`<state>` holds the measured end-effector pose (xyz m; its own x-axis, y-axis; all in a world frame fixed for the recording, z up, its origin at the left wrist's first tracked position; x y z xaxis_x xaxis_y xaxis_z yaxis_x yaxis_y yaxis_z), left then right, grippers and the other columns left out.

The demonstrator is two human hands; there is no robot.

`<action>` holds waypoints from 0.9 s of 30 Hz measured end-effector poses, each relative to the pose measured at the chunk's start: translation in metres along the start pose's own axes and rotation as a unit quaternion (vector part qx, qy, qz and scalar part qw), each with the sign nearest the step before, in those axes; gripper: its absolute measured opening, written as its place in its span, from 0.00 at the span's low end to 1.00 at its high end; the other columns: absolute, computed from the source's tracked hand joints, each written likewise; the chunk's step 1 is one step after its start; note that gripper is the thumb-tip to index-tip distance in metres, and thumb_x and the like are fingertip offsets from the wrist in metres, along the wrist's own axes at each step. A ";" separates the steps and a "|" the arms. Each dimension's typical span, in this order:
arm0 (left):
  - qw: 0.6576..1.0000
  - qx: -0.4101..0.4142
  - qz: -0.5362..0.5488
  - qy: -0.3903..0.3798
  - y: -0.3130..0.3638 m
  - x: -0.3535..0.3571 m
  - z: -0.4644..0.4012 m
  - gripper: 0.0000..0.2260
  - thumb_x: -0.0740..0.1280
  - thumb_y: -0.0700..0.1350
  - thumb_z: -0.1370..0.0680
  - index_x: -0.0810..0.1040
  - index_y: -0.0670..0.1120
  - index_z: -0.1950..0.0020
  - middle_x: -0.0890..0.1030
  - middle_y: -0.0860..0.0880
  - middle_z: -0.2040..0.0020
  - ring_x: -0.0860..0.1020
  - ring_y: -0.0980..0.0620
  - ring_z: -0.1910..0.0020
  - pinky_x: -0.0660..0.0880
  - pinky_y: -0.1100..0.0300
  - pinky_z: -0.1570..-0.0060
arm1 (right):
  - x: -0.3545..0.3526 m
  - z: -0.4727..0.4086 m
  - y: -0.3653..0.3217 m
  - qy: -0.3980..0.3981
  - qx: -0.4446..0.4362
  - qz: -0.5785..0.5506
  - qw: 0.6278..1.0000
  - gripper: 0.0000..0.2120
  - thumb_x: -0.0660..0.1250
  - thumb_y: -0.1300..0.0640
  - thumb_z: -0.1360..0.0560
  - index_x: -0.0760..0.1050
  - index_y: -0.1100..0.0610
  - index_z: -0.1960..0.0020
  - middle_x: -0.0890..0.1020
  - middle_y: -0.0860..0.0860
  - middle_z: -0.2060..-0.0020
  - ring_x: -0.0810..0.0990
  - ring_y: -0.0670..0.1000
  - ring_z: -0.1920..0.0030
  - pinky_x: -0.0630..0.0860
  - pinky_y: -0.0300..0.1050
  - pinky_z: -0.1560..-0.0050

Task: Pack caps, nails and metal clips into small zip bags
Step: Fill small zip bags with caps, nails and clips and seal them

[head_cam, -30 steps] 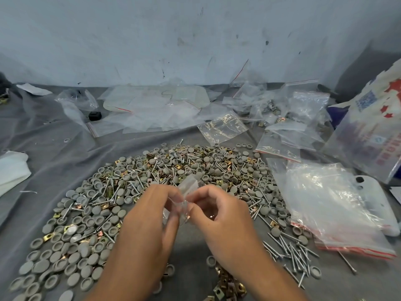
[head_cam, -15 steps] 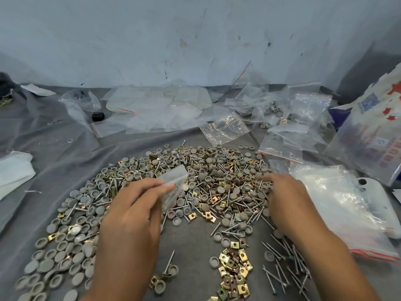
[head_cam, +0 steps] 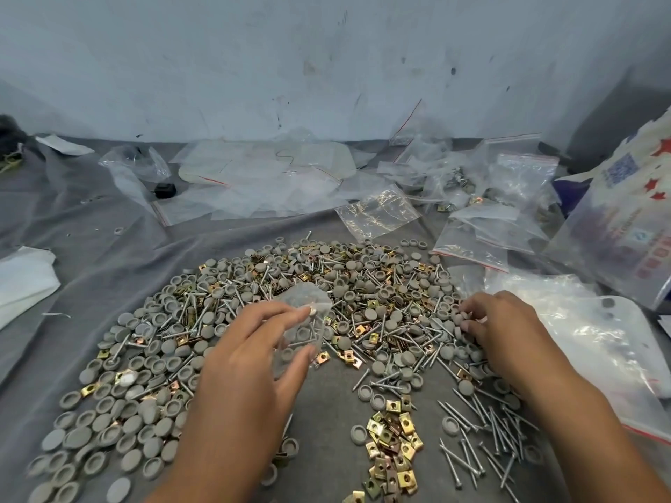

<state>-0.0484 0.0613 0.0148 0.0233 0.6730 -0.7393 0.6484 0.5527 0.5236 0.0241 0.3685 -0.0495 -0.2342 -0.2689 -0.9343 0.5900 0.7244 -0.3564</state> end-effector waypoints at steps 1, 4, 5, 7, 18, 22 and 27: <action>1.000 -0.004 0.002 0.000 0.000 0.001 0.000 0.21 0.79 0.39 0.33 0.83 0.46 0.40 0.77 0.57 0.47 0.73 0.70 0.56 0.59 0.85 0.43 | 0.001 -0.001 0.001 0.000 -0.004 -0.001 1.000 0.08 0.69 0.58 0.20 0.79 0.51 0.42 0.73 0.51 0.52 0.72 0.53 0.53 0.68 0.46 0.54; 1.000 -0.011 0.011 0.006 -0.002 0.001 0.001 0.21 0.76 0.36 0.31 0.83 0.47 0.39 0.76 0.59 0.47 0.72 0.74 0.46 0.57 0.86 0.44 | 0.005 -0.001 0.000 -0.021 -0.026 0.001 0.999 0.09 0.67 0.55 0.19 0.75 0.44 0.41 0.73 0.50 0.48 0.74 0.53 0.51 0.71 0.48 0.53; 1.000 -0.011 0.012 0.009 -0.003 0.001 0.002 0.21 0.76 0.36 0.31 0.82 0.47 0.39 0.75 0.59 0.48 0.70 0.76 0.44 0.57 0.85 0.43 | 0.008 -0.001 -0.001 -0.031 -0.035 0.005 0.999 0.12 0.67 0.54 0.19 0.75 0.41 0.38 0.72 0.49 0.48 0.74 0.52 0.50 0.73 0.48 0.52; 1.000 -0.016 0.013 0.008 -0.006 0.002 0.002 0.21 0.76 0.36 0.30 0.82 0.47 0.38 0.75 0.59 0.48 0.69 0.76 0.43 0.58 0.85 0.43 | 0.010 -0.005 0.000 -0.035 -0.043 0.012 0.998 0.14 0.68 0.53 0.19 0.76 0.40 0.36 0.70 0.47 0.49 0.73 0.51 0.49 0.73 0.47 0.52; 0.999 -0.034 0.000 -0.009 -0.009 0.004 0.002 0.22 0.76 0.42 0.30 0.80 0.51 0.36 0.71 0.65 0.50 0.72 0.64 0.46 0.59 0.85 0.46 | -0.013 0.009 -0.030 0.036 -0.102 -0.121 0.987 0.08 0.65 0.53 0.19 0.75 0.39 0.45 0.77 0.43 0.48 0.76 0.40 0.52 0.68 0.33 0.58; 0.999 -0.036 0.000 0.000 -0.008 0.003 0.001 0.22 0.75 0.44 0.30 0.79 0.53 0.36 0.72 0.65 0.50 0.73 0.63 0.47 0.60 0.84 0.47 | -0.018 0.056 -0.109 0.017 -0.262 -0.216 0.941 0.14 0.59 0.43 0.21 0.74 0.38 0.37 0.77 0.31 0.46 0.75 0.29 0.45 0.70 0.23 0.47; 0.999 -0.030 0.013 0.000 -0.008 0.005 0.002 0.22 0.75 0.45 0.31 0.80 0.51 0.37 0.73 0.61 0.49 0.74 0.63 0.53 0.63 0.82 0.47 | -0.012 0.090 -0.153 0.060 -0.362 -0.263 0.892 0.11 0.66 0.48 0.20 0.79 0.49 0.40 0.80 0.36 0.49 0.78 0.38 0.49 0.71 0.29 0.48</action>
<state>-0.0520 0.0597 0.0059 0.0392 0.6871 -0.7255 0.6010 0.5638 0.5665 0.0060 0.2042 0.0150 -0.4393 -0.6537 -0.6162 -0.2689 0.7502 -0.6041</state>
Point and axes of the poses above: each hand's wrist, its own z-axis away from the middle knuckle, its own x-axis out of the palm, y = z × x, the point moved 7 cm from there along -z, towards the middle knuckle
